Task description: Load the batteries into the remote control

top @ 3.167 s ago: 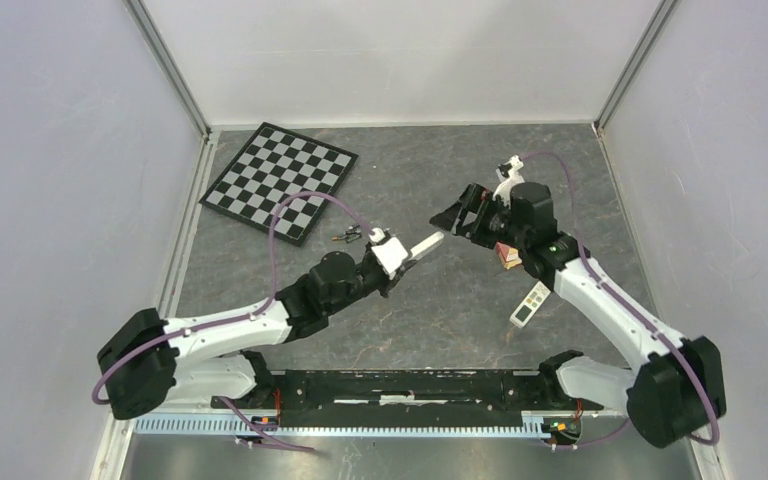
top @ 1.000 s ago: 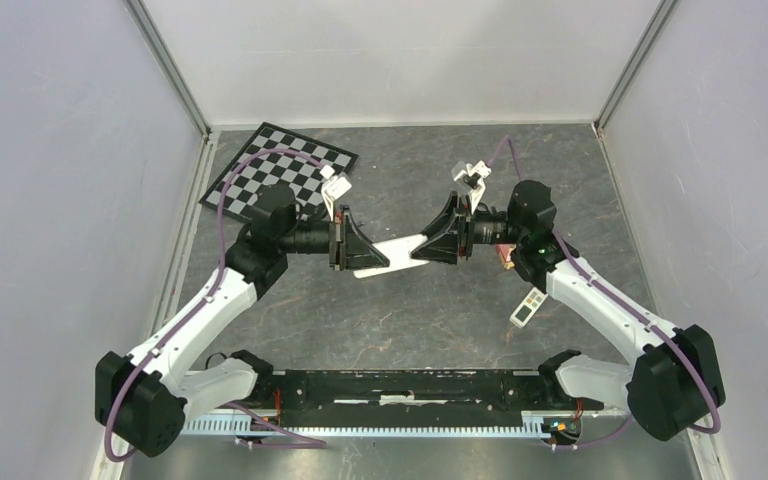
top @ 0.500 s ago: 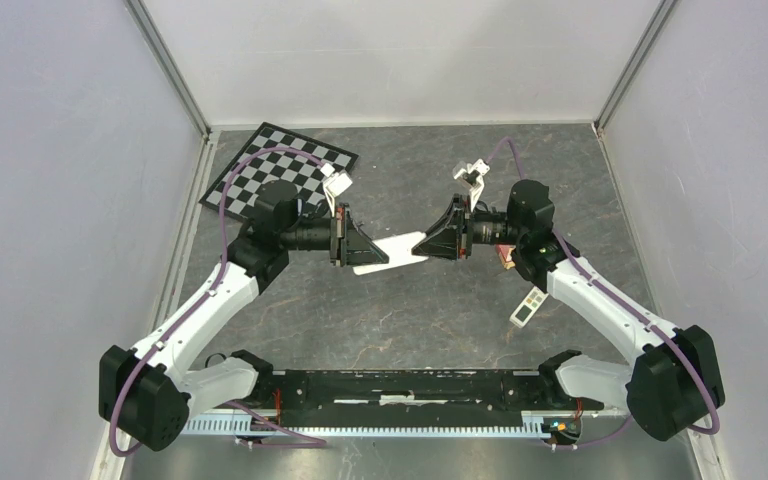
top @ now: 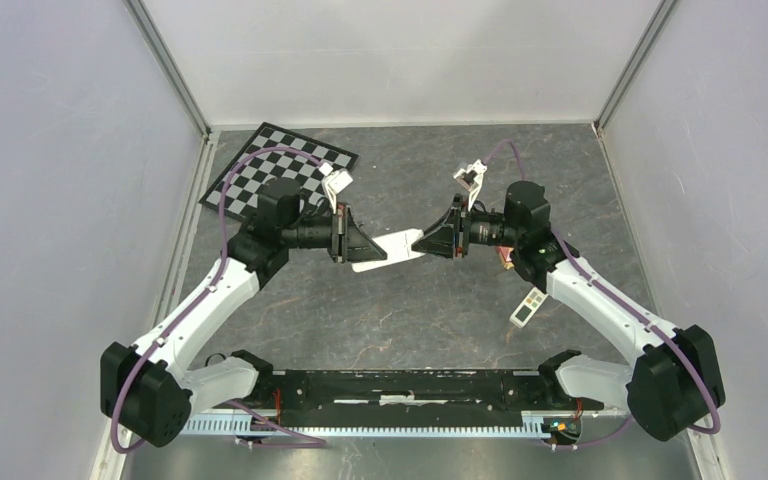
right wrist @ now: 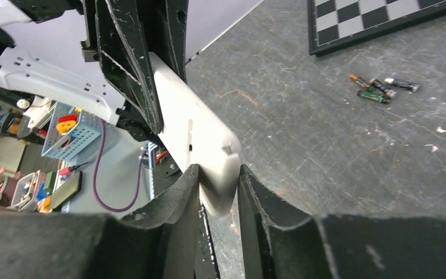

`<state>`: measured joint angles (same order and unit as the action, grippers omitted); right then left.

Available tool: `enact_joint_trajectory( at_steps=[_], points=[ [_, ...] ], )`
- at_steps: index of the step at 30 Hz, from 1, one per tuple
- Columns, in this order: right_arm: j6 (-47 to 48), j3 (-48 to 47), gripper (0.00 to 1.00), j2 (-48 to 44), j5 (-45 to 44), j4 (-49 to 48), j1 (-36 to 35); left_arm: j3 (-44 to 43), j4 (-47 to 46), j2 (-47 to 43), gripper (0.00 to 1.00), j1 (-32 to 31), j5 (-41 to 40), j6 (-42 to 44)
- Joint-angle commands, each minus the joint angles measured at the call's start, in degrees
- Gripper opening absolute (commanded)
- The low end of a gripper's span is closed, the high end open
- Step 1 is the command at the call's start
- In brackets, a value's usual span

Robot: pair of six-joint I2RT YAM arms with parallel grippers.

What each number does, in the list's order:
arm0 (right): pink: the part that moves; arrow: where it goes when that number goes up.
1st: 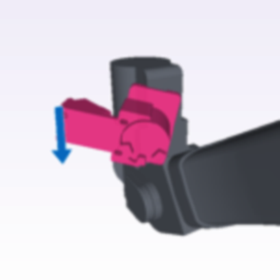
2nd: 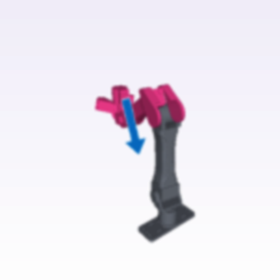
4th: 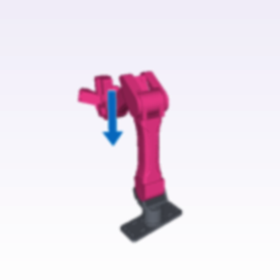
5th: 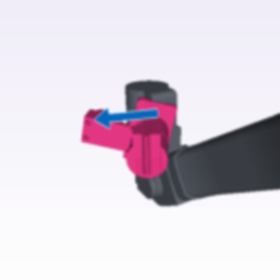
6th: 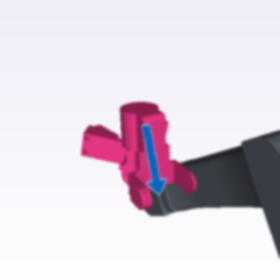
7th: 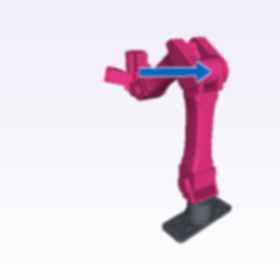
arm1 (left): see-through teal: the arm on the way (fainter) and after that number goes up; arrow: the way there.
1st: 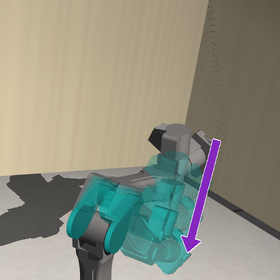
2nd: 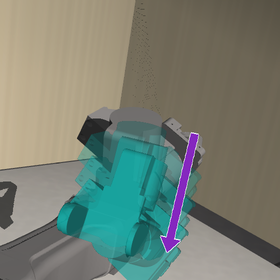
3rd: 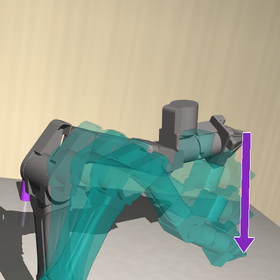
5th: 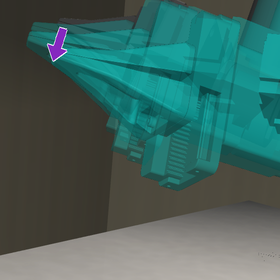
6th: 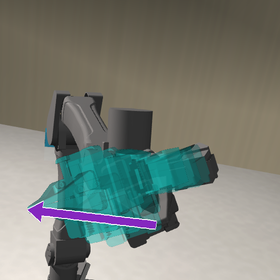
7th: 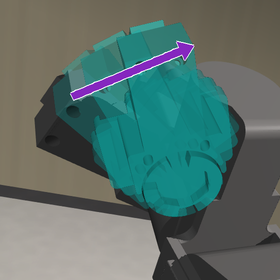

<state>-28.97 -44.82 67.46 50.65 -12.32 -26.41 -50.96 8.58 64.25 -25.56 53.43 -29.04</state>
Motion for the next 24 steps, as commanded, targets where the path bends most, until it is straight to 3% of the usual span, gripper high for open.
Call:
enact_joint_trajectory(
  at_steps=[1,4,10,12,17,20,24],
  points=[
    [3.78,0.69,0.36,-0.75,-5.24,-1.4,1.55,-3.14,1.64,-0.47,0.02,1.88,1.72,-2.34],
    [2.73,1.48,0.38,-0.75,-4.6,-3.35,1.67,-3.44,2.49,-0.61,0.02,2.06,2.39,-1.86],
    [-0.25,2.54,0.28,-0.14,-2.35,-7.81,1.62,-3.36,3.2,-0.44,0.02,2.25,1.69,-1.28],
    [-3.25,3.68,0.34,-0.33,-0.62,-11.85,1.59,-3.45,3.19,-0.13,0.02,2.19,1.38,-1.28],
    [-7.28,5.96,0.62,-1.52,-0.82,-17.1,1.68,-3.45,3.11,0.41,0.02,2.22,-0.07,-1.61],
    [-10.3,7.97,0.68,-1.25,-0.91,-21.69,1.65,-3.47,2.82,0.77,0.02,2.21,0.45,-1.81],
    [-14.63,9.52,0.69,0.55,-0.7,-27.66,1.25,-3.45,2.41,0.98,0.02,2.26,1.65,-1.9]
  ],
)
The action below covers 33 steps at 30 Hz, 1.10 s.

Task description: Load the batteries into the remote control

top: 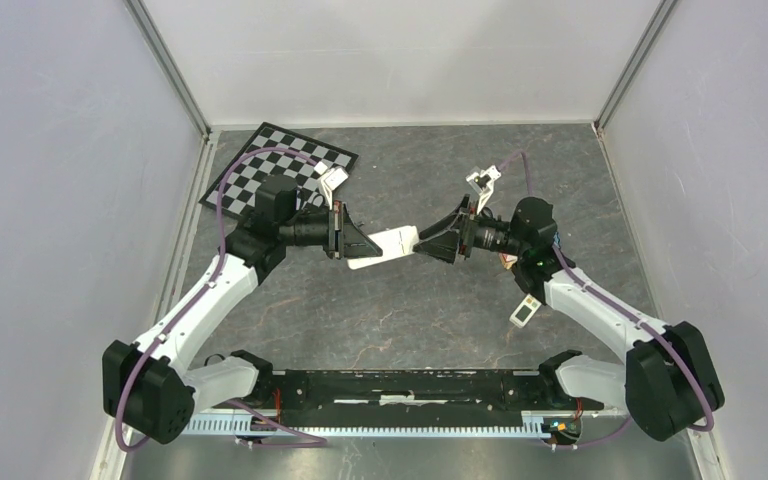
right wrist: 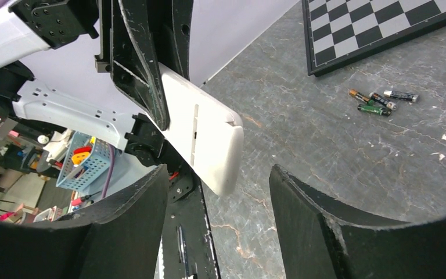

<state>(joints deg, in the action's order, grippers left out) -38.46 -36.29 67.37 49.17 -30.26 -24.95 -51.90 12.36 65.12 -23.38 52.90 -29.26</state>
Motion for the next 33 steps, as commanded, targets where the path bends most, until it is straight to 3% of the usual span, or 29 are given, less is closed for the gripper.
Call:
enact_joint_trajectory(
  at_steps=[1,5,15,22,28,33],
  points=[
    [-5.34,0.97,0.68,1.12,0.6,-10.31,-0.43,-2.46,-1.37,0.21,0.02,0.0,2.47,-1.67],
    [-5.32,0.04,0.63,2.56,-0.59,-10.06,-1.58,-2.44,-1.29,0.13,0.02,0.07,2.73,-1.72],
    [-1.1,-1.72,0.32,2.81,-5.89,-1.54,-2.38,-2.41,0.13,-0.1,0.02,0.08,0.66,-1.01],
    [-1.72,-1.85,0.18,2.33,-6.75,-0.94,-2.34,-2.94,2.58,0.64,0.02,0.06,-2.72,0.34],
    [-2.99,-1.41,0.0,1.33,-7.06,-1.97,-2.36,-3.47,2.92,2.15,0.02,0.06,-3.35,0.87],
    [-3.41,-1.2,0.0,0.56,-7.27,-2.37,-2.38,-3.12,3.53,2.78,0.02,0.04,-4.47,2.12]
  ],
)
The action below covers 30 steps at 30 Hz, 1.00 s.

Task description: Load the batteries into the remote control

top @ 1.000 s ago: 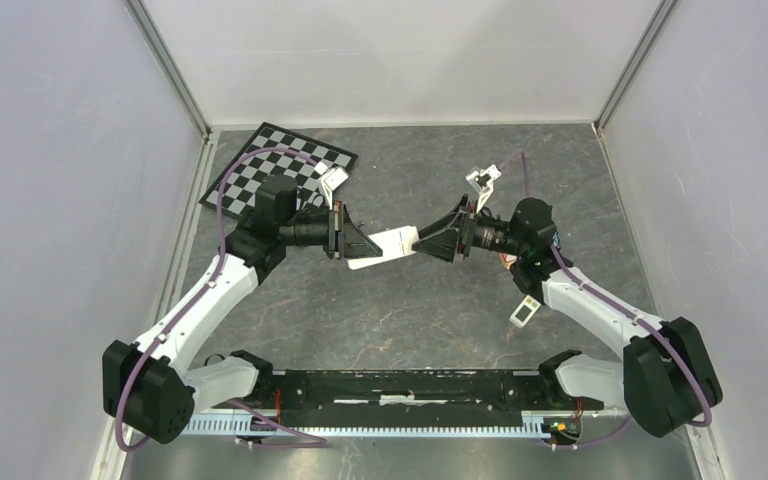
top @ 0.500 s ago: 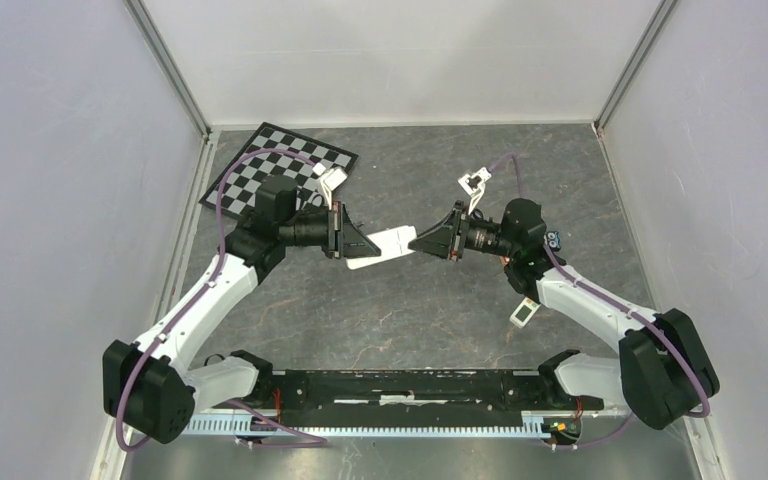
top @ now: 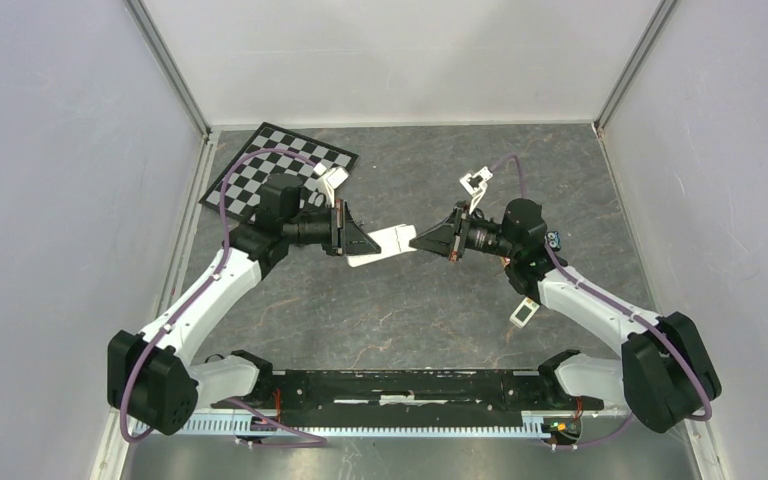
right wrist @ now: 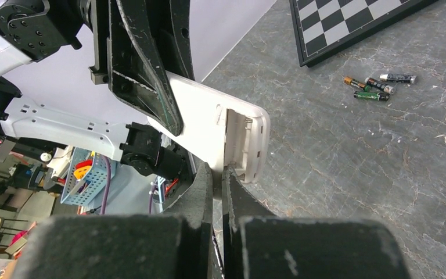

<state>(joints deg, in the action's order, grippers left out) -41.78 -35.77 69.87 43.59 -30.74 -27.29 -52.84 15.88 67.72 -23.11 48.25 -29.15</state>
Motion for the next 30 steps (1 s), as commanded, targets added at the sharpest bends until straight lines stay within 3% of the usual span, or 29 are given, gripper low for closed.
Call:
enact_joint_trajectory(
  at_steps=[1,7,11,18,26,30],
  points=[
    [0.03,-1.63,0.0,-2.28,-2.58,-1.67,-0.01,-2.22,0.81,0.3,0.02,-0.13,-0.54,2.68],
    [3.64,-2.07,0.0,-3.87,-12.08,6.05,0.57,-0.93,7.37,0.43,0.02,-0.17,-10.7,6.54],
    [4.07,-1.31,0.0,0.19,-15.76,8.98,0.73,0.33,8.2,-0.63,0.02,-0.15,-14.0,5.24],
    [-1.53,1.58,0.0,12.62,-13.25,0.33,0.75,0.06,12.93,-5.13,0.02,-0.18,-19.84,7.66],
    [-8.71,1.98,0.0,25.25,-7.33,-11.63,0.75,0.69,13.3,-5.87,0.02,-0.18,-17.46,8.84],
    [-9.49,2.27,0.0,28.76,-7.51,-12.29,0.74,0.58,13.12,-4.84,0.02,-0.13,-16.42,8.9]
  ],
)
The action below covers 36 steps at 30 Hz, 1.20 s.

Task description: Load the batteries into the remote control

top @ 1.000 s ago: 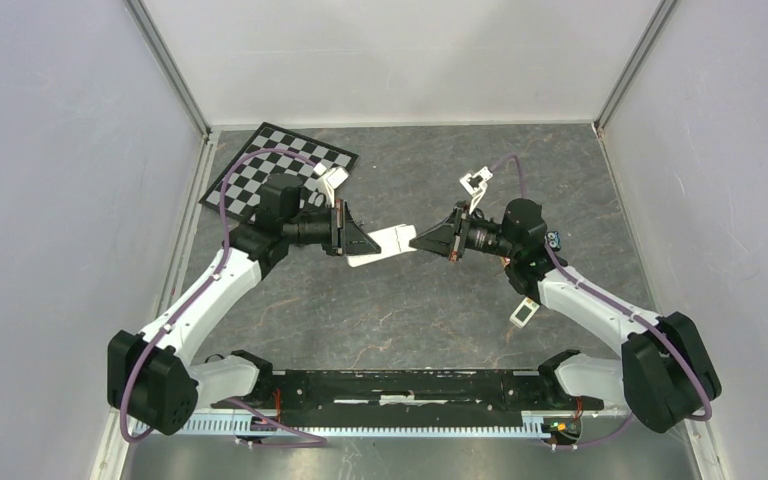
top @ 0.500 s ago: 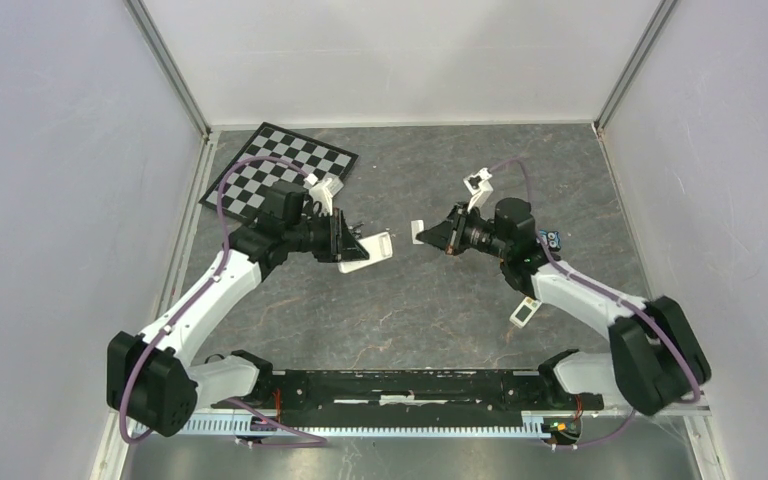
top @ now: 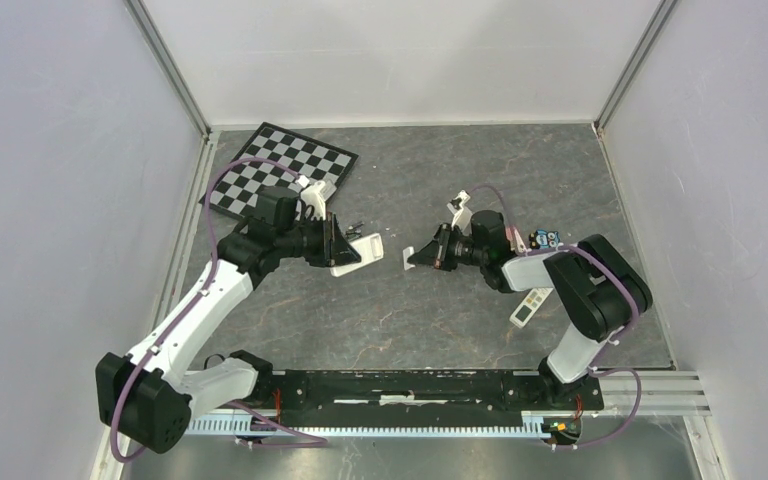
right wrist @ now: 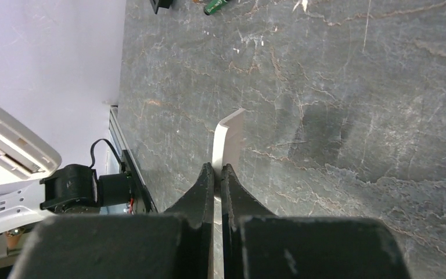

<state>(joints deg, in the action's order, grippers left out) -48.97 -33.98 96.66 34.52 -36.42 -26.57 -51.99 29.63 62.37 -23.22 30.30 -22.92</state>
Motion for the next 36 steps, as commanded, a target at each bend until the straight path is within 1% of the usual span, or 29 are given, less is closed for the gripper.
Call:
enact_joint_trajectory(
  at_steps=[1,4,8,11,14,19,21,23,25,27,30,32,33,36],
  points=[
    [-1.92,0.58,0.0,2.4,1.23,-5.61,0.02,-0.32,-0.62,0.63,0.02,0.0,1.72,2.73],
    [1.3,0.18,0.0,2.29,-1.75,0.89,0.23,-0.55,-0.6,0.92,0.02,-0.07,2.72,2.89],
    [7.26,-1.91,0.09,0.92,-7.4,12.57,0.36,-0.48,-0.97,0.65,0.02,-0.06,3.41,2.97],
    [9.16,-2.74,0.16,0.57,-10.81,18.22,0.85,-0.79,-0.97,0.3,0.02,-0.04,4.23,2.92],
    [10.78,-3.29,0.29,-0.62,-14.71,22.7,1.27,-1.1,-0.97,-0.21,0.02,-0.01,4.67,2.64],
    [13.68,-2.72,0.65,-7.77,-19.21,25.95,1.35,-1.19,-0.89,-1.19,0.02,-0.02,5.27,2.83],
    [15.89,-2.18,0.75,-11.71,-18.78,25.53,1.33,-1.19,-0.67,-1.36,0.02,0.0,5.99,3.21],
    [20.07,-1.92,0.82,-16.41,-15.57,24.19,1.29,-1.26,-0.67,-1.33,0.02,-0.03,7.7,3.64],
    [24.32,-0.83,0.87,-21.34,-7.52,20.17,1.18,-0.58,-2.8,-1.41,0.02,-0.14,10.37,2.14],
    [27.22,0.32,0.91,-26.05,1.37,15.46,1.17,1.38,-7.33,-1.88,0.02,-0.1,13.89,0.05],
    [26.97,1.74,0.98,-31.58,11.99,7.66,0.81,2.86,-9.99,-2.79,0.02,-0.19,16.71,-0.47],
    [25.72,1.24,0.98,-32.84,15.99,4.19,-0.26,2.86,-11.6,-3.39,0.02,-0.25,19.15,-0.66],
    [25.55,0.32,0.98,-32.72,17.0,3.93,-1.03,2.83,-12.36,-3.7,0.02,-0.33,20.55,-0.81],
    [28.66,-5.41,0.98,-30.5,16.12,10.19,-4.2,3.52,-14.59,-5.76,0.02,-0.39,23.59,-0.26]
  ],
)
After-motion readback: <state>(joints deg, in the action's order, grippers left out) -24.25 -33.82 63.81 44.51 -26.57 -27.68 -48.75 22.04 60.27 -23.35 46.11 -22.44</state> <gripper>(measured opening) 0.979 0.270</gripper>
